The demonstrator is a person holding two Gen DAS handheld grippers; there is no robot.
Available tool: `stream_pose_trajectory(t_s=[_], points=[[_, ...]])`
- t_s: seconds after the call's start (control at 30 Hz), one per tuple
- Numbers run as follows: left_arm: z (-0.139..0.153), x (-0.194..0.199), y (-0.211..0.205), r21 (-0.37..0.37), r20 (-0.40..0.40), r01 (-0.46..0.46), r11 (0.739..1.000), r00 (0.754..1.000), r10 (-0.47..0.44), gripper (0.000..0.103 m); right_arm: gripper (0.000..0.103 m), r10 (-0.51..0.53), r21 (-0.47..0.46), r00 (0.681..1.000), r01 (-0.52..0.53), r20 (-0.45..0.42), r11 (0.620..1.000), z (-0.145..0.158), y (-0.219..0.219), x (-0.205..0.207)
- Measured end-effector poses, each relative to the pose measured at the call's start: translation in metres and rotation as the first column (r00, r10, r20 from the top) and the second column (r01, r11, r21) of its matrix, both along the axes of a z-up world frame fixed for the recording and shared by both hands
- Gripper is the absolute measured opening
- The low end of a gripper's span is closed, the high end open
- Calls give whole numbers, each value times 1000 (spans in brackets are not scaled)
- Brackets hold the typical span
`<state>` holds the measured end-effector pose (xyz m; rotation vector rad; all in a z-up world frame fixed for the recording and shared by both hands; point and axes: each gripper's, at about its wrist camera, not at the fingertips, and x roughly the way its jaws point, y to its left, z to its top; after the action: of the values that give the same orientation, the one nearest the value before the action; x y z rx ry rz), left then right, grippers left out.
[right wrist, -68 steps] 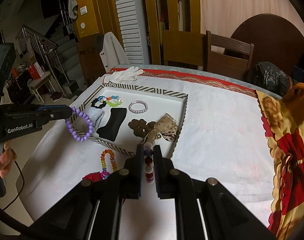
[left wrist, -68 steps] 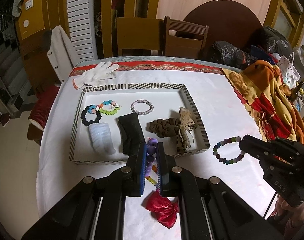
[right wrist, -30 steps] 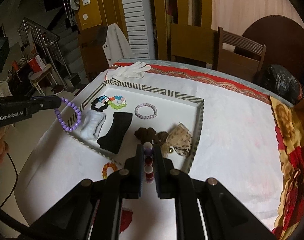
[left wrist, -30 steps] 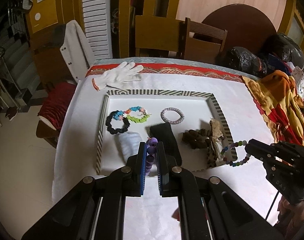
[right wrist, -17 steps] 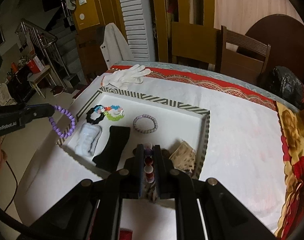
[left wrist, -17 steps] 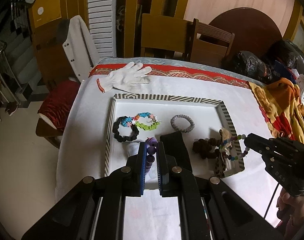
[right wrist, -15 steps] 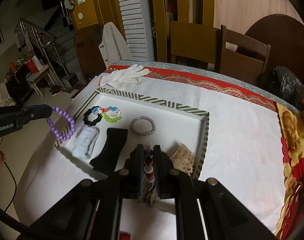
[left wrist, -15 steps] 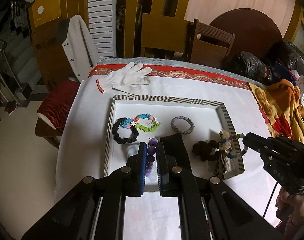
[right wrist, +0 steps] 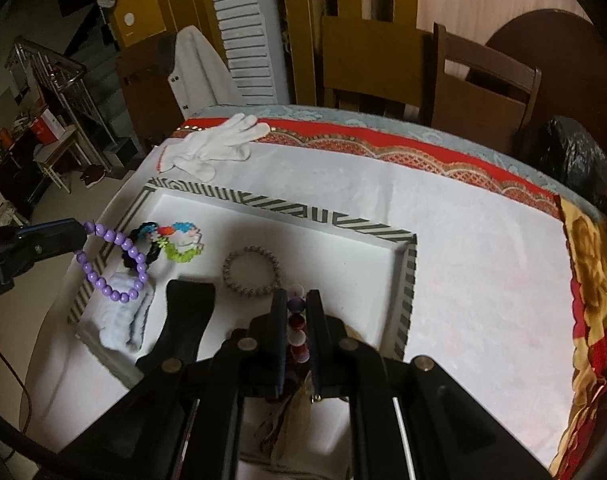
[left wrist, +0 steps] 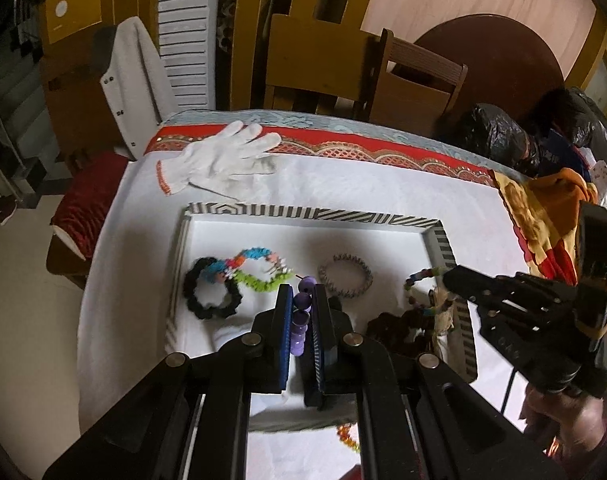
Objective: Organize jewelry
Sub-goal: 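Carry the purple and round-bead bracelets over the striped tray with both tools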
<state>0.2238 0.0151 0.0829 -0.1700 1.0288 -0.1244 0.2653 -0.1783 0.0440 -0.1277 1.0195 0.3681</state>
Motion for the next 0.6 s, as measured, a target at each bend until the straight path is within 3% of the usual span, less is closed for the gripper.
stream_pose_trajectory(t_s=[0.3,0.6], points=[[-28,25,-2,-36,-38,-19,999,999,18,3,9,5,12,999,-5,-35,1000,-17,11,19],[-73,27,30,-1,-129,-91,996,988,90,3,9,19,27,999,-18,-41,999,-20,16,36]])
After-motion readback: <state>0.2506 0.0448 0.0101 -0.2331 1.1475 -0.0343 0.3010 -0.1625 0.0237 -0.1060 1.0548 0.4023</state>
